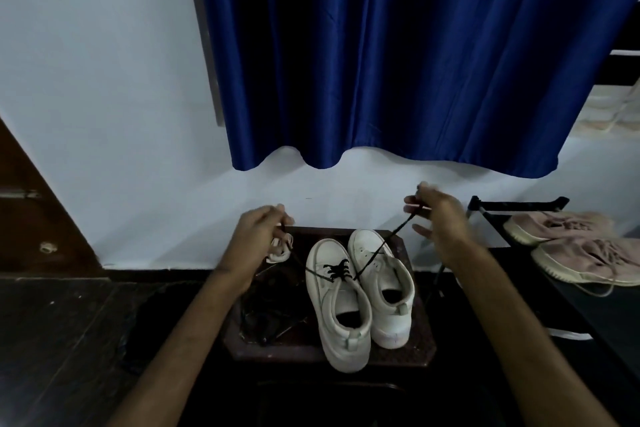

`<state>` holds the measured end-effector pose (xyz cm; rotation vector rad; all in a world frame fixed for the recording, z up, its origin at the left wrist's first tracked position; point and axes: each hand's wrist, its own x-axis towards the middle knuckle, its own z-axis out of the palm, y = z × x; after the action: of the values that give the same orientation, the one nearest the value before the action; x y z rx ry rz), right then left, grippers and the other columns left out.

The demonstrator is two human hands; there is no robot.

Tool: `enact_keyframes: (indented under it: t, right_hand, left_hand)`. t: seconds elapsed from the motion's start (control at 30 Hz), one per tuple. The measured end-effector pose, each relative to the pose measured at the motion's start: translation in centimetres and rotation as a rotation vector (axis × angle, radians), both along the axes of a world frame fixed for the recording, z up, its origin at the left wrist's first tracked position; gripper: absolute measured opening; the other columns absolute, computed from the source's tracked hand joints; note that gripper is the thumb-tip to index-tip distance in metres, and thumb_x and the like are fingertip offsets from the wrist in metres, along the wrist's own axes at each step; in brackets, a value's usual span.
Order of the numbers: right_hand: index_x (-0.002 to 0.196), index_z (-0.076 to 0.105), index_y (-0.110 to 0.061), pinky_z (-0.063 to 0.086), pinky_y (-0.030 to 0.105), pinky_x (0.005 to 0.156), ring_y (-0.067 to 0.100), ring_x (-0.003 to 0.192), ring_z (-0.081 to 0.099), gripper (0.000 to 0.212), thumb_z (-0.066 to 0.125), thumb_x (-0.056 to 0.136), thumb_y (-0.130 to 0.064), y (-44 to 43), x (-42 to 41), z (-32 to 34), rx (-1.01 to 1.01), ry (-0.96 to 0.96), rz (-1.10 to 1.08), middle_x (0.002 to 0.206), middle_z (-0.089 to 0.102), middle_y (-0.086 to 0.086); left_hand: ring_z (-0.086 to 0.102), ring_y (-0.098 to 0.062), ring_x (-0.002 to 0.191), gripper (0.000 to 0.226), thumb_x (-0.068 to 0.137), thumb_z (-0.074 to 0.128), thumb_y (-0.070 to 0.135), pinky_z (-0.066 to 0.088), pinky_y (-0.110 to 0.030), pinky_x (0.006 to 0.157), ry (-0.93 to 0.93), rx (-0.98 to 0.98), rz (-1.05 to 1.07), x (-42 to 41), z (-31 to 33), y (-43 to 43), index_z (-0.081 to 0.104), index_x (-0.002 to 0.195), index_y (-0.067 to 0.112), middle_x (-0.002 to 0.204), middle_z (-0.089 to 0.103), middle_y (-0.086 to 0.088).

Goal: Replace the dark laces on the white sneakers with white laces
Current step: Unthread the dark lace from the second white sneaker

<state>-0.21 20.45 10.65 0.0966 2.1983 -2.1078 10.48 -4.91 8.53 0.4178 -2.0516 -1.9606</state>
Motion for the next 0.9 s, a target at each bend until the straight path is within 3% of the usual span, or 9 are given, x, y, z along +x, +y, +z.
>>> enact_keyframes:
  t: [0.07, 0.17, 0.23, 0.33, 0.43, 0.5, 0.6, 0.73, 0.9]
  right_hand:
    - [0.093, 0.063, -0.012, 0.046, 0.033, 0.074, 0.017, 0.088, 0.062, 0.032, 0.044, 0.102, -0.036, -0.6, -0.1, -2.1, 0.254, 0.091, 0.024, 0.097, 0.068, 0.004]
    - [0.093, 0.065, -0.010, 0.044, 0.032, 0.075, 0.028, 0.095, 0.061, 0.034, 0.050, 0.097, -0.041, -1.0, 0.4, -5.9, 0.779, 0.261, 0.158, 0.097, 0.066, 0.008]
    - [0.115, 0.059, -0.016, 0.045, 0.040, 0.088, 0.028, 0.114, 0.050, 0.032, 0.054, 0.095, -0.040, -1.4, 1.4, -7.7, 1.034, 0.431, 0.110, 0.120, 0.055, 0.004]
    - [0.117, 0.060, -0.022, 0.046, 0.042, 0.093, 0.020, 0.109, 0.053, 0.025, 0.061, 0.092, -0.021, -2.2, 2.6, -8.3, 0.799, 0.717, 0.250, 0.117, 0.059, -0.003]
    - [0.103, 0.071, -0.025, 0.037, 0.012, 0.095, 0.006, 0.096, 0.060, 0.038, 0.052, 0.083, 0.001, -2.5, 2.8, -8.1, 0.808, 0.845, 0.548, 0.101, 0.069, -0.009]
    - [0.100, 0.075, -0.022, 0.039, 0.004, 0.087, 0.001, 0.090, 0.062, 0.045, 0.050, 0.077, 0.008, -2.6, 2.7, -7.7, 0.788, 0.791, 0.654, 0.097, 0.072, -0.009]
    - [0.095, 0.078, -0.022, 0.051, 0.019, 0.084, 0.001, 0.091, 0.065, 0.036, 0.059, 0.083, 0.006, -2.8, 2.0, -8.1, 0.759, 0.717, 0.723, 0.095, 0.073, -0.008]
    - [0.098, 0.076, -0.025, 0.052, 0.024, 0.083, 0.002, 0.091, 0.064, 0.019, 0.069, 0.086, -0.012, -3.5, 1.8, -8.0, 0.774, 0.638, 0.761, 0.097, 0.073, -0.008]
    - [0.109, 0.061, -0.038, 0.054, 0.038, 0.080, 0.003, 0.088, 0.064, 0.034, 0.073, 0.078, -0.028, -3.6, 2.4, -8.6, 0.910, 0.511, 0.723, 0.093, 0.071, -0.014]
  left_hand:
    - [0.062, -0.016, 0.073, 0.033, 0.099, 0.049, 0.039, 0.049, -0.032, 0.068, -0.114, -0.450, -0.070, -0.4, -2.4, 0.3, 0.067, 0.077, 0.023, 0.085, 0.069, -0.003]
    - [0.058, -0.024, 0.109, 0.038, 0.093, 0.047, 0.055, 0.048, -0.037, 0.087, -0.297, -1.213, 0.023, 0.3, -5.0, 1.9, 0.060, 0.113, 0.026, 0.118, 0.060, -0.002]
    - [0.051, -0.023, 0.119, 0.058, 0.087, 0.051, 0.063, 0.046, -0.037, 0.093, -0.235, -1.145, -0.038, 1.2, -5.8, 3.9, 0.046, 0.129, 0.023, 0.132, 0.050, 0.001]
    - [0.055, -0.018, 0.115, 0.062, 0.082, 0.059, 0.063, 0.049, -0.036, 0.091, -0.190, -0.844, -0.233, 1.4, -6.9, 6.4, 0.044, 0.128, 0.024, 0.127, 0.054, 0.003]
    - [0.061, -0.026, 0.101, 0.043, 0.088, 0.058, 0.033, 0.050, -0.040, 0.082, -0.168, -0.936, -0.232, 1.2, -7.7, 7.4, 0.042, 0.125, 0.018, 0.115, 0.058, -0.005]
    - [0.063, -0.030, 0.091, 0.040, 0.086, 0.053, 0.011, 0.049, -0.043, 0.076, -0.143, -0.897, -0.218, 1.2, -7.7, 7.4, 0.037, 0.122, 0.017, 0.101, 0.063, -0.006]
    - [0.063, -0.034, 0.087, 0.050, 0.077, 0.047, -0.006, 0.048, -0.041, 0.074, -0.123, -0.820, -0.188, 1.0, -7.8, 6.1, 0.035, 0.120, 0.018, 0.088, 0.061, -0.002]
    - [0.064, -0.029, 0.088, 0.039, 0.084, 0.050, -0.003, 0.044, -0.033, 0.071, -0.089, -0.710, -0.088, 1.0, -8.4, 5.3, 0.041, 0.116, 0.017, 0.094, 0.063, -0.001]
    - [0.063, -0.023, 0.092, 0.032, 0.087, 0.051, 0.001, 0.046, -0.035, 0.073, 0.028, -0.773, -0.032, 1.3, -9.7, 6.3, 0.049, 0.114, 0.019, 0.108, 0.062, 0.004]
